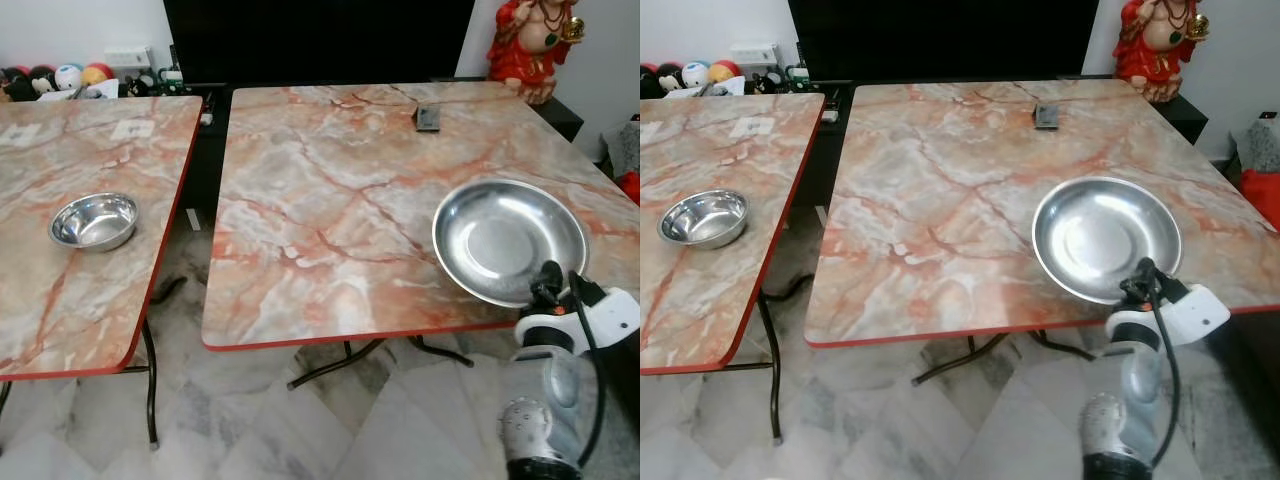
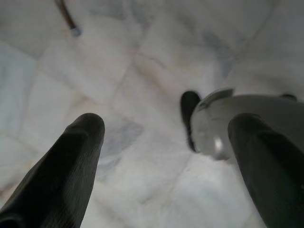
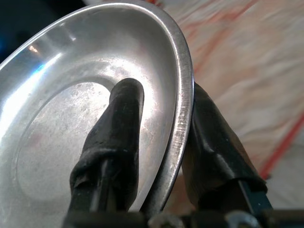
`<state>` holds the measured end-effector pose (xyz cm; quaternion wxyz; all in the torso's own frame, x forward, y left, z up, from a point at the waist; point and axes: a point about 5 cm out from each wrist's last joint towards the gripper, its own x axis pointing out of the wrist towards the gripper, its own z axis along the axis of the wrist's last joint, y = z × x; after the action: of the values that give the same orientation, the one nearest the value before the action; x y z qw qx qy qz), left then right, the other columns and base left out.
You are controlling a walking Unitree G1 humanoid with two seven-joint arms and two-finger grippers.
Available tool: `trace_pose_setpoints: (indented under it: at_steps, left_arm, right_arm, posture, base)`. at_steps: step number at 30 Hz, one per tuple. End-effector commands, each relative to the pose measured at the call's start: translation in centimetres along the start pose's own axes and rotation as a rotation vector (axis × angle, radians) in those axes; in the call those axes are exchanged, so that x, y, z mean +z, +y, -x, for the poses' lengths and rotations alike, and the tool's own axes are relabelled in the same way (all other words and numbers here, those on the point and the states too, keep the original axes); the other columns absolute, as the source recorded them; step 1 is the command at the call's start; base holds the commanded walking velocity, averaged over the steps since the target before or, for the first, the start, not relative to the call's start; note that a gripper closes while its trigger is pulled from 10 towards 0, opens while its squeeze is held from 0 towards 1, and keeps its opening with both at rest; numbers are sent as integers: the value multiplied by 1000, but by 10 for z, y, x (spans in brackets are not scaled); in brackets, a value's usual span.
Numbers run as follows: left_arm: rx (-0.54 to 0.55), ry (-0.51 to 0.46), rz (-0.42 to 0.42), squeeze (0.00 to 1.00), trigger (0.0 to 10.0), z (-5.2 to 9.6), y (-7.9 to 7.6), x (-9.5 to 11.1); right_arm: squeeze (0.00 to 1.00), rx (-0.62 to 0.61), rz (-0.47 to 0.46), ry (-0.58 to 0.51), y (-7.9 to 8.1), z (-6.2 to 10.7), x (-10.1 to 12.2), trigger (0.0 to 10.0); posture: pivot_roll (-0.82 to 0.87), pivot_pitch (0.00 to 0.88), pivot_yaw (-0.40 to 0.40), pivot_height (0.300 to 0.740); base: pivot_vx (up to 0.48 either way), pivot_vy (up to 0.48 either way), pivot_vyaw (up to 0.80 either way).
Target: Setting the table
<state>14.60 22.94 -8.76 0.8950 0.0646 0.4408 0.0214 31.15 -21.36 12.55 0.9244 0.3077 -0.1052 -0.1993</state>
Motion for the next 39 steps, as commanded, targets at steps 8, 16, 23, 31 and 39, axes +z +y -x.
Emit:
trace_pose_setpoints:
  at_steps: [8, 16, 23, 31, 39]
  left_arm:
    - [-16, 24, 13, 0, 10000, 1, -6, -5]
    - [-17, 20, 14, 0, 10000, 0, -7, -4]
    - [-20, 19, 7, 0, 10000, 0, -8, -4]
    - [-21, 14, 2, 0, 10000, 0, -7, -2]
    - [-25, 13, 0, 0, 10000, 0, -8, -3]
  right_arm:
    - [0, -100, 36, -28, -11, -11, 8, 10000]
    - [0, -152, 63, 18, -7, -28, 2, 10000]
    - [0, -260, 38, 88, -9, -40, -8, 10000]
    - [0, -273, 45, 106, -6, -48, -9, 10000]
    - [0, -341, 54, 86, -9, -55, -1, 10000]
  posture:
    - [-43, 130, 2, 740]
    - [-38, 131, 4, 740]
    - [-28, 126, 9, 740]
    - [-23, 124, 10, 740]
    - [-21, 119, 8, 740]
  base:
    - [0, 0, 0]
    - [0, 0, 0]
    - [0, 0, 0]
    - [0, 0, 0]
    - [0, 0, 0]
